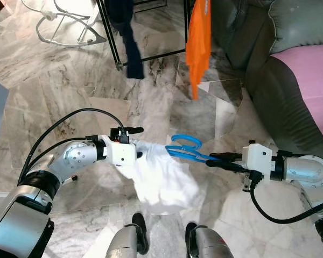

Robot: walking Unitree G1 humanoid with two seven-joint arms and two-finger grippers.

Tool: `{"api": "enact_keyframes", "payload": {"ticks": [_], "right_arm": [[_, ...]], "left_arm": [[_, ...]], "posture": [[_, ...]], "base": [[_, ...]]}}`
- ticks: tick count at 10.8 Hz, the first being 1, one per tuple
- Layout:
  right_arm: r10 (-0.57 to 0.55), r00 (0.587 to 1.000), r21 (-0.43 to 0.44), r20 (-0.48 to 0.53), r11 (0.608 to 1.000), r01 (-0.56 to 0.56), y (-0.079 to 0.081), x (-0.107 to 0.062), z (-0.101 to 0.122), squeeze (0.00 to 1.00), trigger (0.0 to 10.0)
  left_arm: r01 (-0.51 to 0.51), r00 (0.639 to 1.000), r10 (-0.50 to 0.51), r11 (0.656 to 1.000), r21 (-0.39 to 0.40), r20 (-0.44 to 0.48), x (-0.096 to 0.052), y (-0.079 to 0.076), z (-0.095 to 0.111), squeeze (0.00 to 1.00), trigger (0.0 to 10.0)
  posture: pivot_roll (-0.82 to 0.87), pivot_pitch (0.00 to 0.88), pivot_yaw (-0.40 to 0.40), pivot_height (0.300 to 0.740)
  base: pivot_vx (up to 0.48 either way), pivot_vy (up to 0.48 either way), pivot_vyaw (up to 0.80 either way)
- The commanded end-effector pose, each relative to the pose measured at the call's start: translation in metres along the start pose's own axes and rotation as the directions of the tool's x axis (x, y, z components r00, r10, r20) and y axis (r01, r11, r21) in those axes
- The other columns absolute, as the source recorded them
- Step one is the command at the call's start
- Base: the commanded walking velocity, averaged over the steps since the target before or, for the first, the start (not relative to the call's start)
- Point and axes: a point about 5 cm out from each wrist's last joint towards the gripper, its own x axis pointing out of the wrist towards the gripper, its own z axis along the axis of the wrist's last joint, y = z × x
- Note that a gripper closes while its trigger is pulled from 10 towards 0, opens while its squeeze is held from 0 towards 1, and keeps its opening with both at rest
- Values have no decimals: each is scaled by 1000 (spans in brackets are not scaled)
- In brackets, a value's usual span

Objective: Hang hanger

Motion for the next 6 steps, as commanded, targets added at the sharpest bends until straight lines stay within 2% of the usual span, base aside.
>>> {"api": "enact_keyframes", "payload": {"ticks": [1,6], "right_arm": [[9,1000,-20,19,1000,-9,1,3,2,0,10000],[22,1000,-55,0,998,-22,0,6,-2,0,10000]], "left_arm": [[32,999,-32,999,-18,-18,-3,-5,-5,0,0],[108,994,-108,992,-62,5,-1,-1,-2,0,0]], "posture": [[-141,302,67,740],[-138,297,66,740]], "base": [[0,0,0],[0,0,0]]}}
